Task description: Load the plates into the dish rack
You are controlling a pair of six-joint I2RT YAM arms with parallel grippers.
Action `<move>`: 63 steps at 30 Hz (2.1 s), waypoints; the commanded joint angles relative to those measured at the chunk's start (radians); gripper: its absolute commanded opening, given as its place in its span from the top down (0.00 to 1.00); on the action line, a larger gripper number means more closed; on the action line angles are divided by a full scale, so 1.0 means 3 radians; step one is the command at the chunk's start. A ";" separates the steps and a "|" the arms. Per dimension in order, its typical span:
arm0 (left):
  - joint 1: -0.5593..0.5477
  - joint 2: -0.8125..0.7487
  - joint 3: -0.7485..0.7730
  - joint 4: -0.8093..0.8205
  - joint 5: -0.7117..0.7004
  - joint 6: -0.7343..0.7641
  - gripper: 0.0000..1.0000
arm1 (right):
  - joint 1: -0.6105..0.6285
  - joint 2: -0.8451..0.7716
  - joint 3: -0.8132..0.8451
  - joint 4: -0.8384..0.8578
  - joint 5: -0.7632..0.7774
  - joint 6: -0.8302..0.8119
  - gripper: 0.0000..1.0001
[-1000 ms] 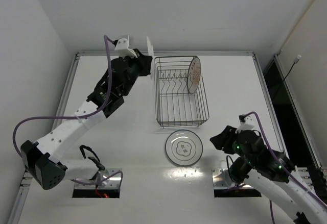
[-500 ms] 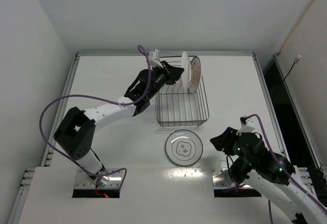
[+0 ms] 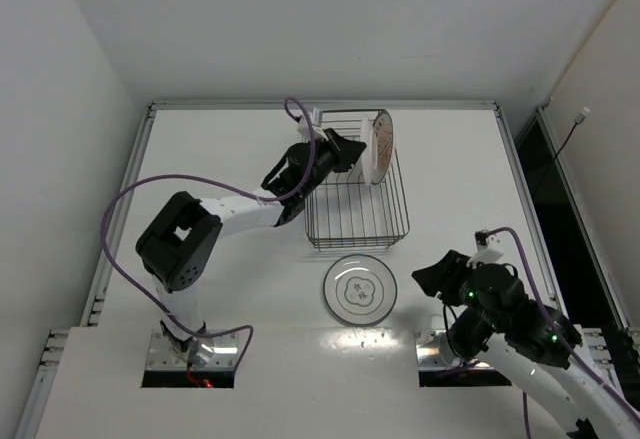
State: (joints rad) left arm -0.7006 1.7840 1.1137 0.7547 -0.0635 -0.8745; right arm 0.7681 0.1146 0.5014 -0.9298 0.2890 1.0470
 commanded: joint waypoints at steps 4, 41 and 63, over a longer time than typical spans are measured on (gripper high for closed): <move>0.0050 0.0158 0.0250 0.0271 -0.0110 -0.0020 1.00 | -0.0009 -0.0040 -0.0035 -0.0004 0.0075 0.0043 0.51; -0.0267 -0.1916 -0.0434 -0.2408 -0.0473 0.2009 0.14 | 0.0027 0.0636 -0.1358 0.1253 -0.0441 0.1377 0.40; -0.0385 -0.2787 -0.1207 -0.2781 -0.1863 0.2619 0.00 | 0.0099 0.2903 -0.1855 0.3032 -0.0656 0.2262 0.54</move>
State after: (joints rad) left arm -0.8066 0.9428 0.7467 -0.0925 -0.5274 -0.0875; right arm 0.7811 0.8566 0.0799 -0.0601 0.0895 1.6958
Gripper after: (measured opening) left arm 0.996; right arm 0.473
